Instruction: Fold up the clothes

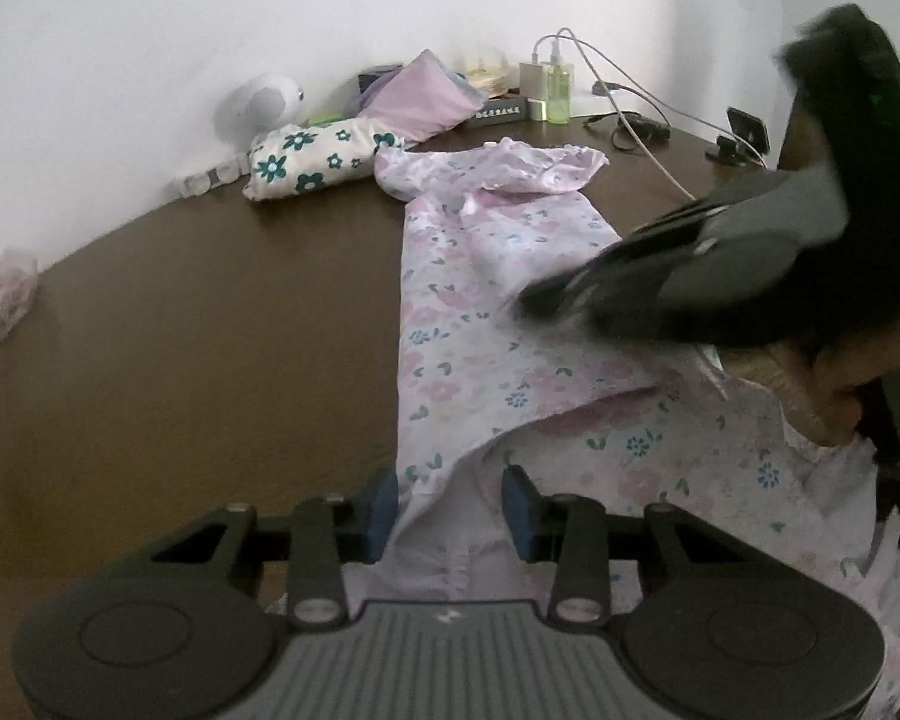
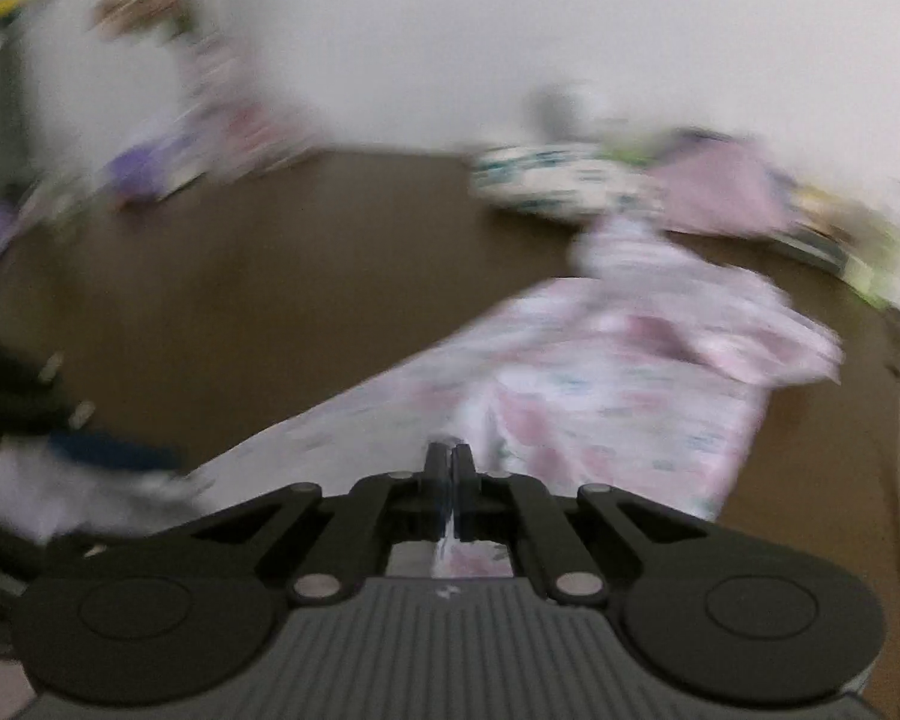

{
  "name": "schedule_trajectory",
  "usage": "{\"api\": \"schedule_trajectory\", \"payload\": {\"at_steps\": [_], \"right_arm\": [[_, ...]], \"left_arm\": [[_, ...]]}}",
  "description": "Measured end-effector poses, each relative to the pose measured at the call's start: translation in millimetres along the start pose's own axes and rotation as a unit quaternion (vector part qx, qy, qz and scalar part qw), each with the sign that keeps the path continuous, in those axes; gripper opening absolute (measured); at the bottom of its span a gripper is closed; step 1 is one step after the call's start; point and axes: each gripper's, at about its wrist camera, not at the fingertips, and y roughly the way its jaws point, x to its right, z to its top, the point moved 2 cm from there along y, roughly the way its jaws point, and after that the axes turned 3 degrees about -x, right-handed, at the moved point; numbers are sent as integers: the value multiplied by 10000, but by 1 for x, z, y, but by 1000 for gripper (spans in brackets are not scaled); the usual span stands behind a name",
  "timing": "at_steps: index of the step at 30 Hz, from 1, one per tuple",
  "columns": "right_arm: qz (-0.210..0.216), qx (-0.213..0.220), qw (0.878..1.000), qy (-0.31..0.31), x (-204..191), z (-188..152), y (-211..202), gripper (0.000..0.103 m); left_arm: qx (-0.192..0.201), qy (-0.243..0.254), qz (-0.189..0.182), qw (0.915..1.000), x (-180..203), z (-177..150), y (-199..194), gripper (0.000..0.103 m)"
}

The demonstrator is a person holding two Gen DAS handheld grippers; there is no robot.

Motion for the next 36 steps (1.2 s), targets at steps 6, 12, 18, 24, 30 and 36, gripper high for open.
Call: {"api": "schedule_trajectory", "payload": {"at_steps": [6,12,18,24,30,36], "right_arm": [[-948,497,9769,1850,81,-50,-75,2],[-1001,399,9671,2306,92,-85,-103,40],[-1049,607,9838,1322,82,-41,-79,40],[-738,18,9779,1956,127,-16,-20,3],[-774,-68,9768,1996,131,-28,-13,1],[-829,-151,9767,1975,124,-38,-23,2]], "left_arm": [[-220,23,270,9994,5,10,-6,34],[545,278,-534,9967,39,63,-39,65],[-481,601,-88,9970,81,98,55,57],[-454,-95,-428,9980,59,100,66,2],[346,-2558,-548,9646,-74,97,30,0],[-34,-3639,963,9264,-170,58,26,5]]}}
